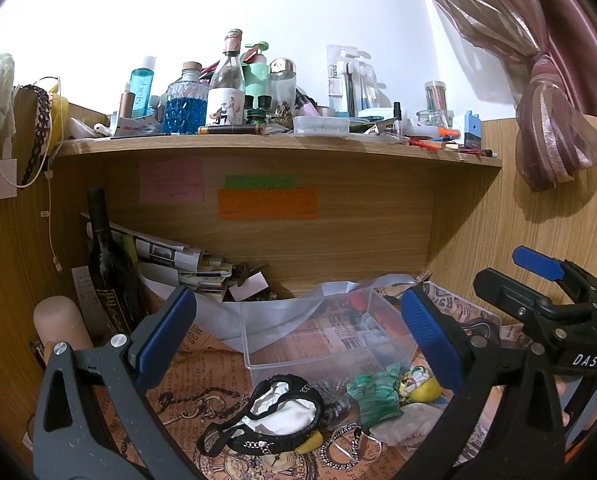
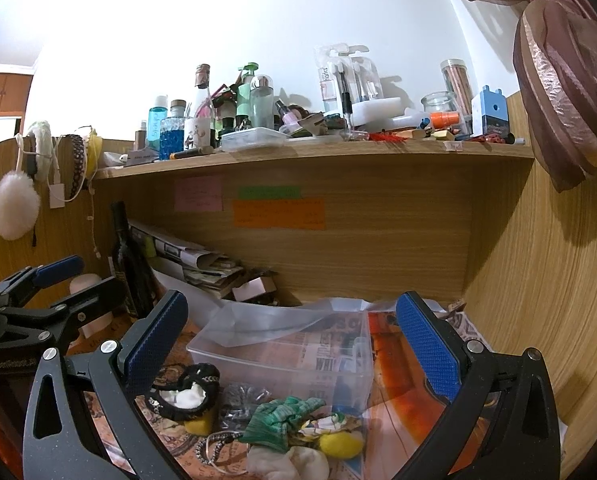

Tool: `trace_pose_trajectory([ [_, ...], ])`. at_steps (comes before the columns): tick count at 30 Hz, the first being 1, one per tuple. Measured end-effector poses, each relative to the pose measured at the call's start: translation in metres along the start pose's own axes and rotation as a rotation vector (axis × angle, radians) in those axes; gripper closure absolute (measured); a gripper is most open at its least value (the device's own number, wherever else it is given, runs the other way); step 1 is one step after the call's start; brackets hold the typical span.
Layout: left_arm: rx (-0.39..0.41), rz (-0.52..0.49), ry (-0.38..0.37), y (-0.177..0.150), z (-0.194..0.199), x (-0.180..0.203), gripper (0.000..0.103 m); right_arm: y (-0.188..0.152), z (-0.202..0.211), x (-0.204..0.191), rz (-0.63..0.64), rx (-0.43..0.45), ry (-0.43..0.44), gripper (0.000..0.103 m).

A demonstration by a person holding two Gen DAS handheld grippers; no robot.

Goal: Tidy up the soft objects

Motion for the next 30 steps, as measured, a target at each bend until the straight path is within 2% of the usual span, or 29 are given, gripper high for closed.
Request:
trace_pose_trajectory([
  [30, 0.004, 0.004, -0.002, 0.0001, 0.0012, -0.0033, 0.000, 0.0005, 0.0005, -0.0026, -0.001, 0.003, 0.006, 0.000],
])
Point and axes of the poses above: each gripper's, at about its wrist camera, not at the fingertips, and z roughly against the way its jaws point, x to its right, y to its top, the point moved 5 cm from there along -z, roughly the way its jaws point, and after that the axes turned 8 degrees about -x, right-handed, at the moved point
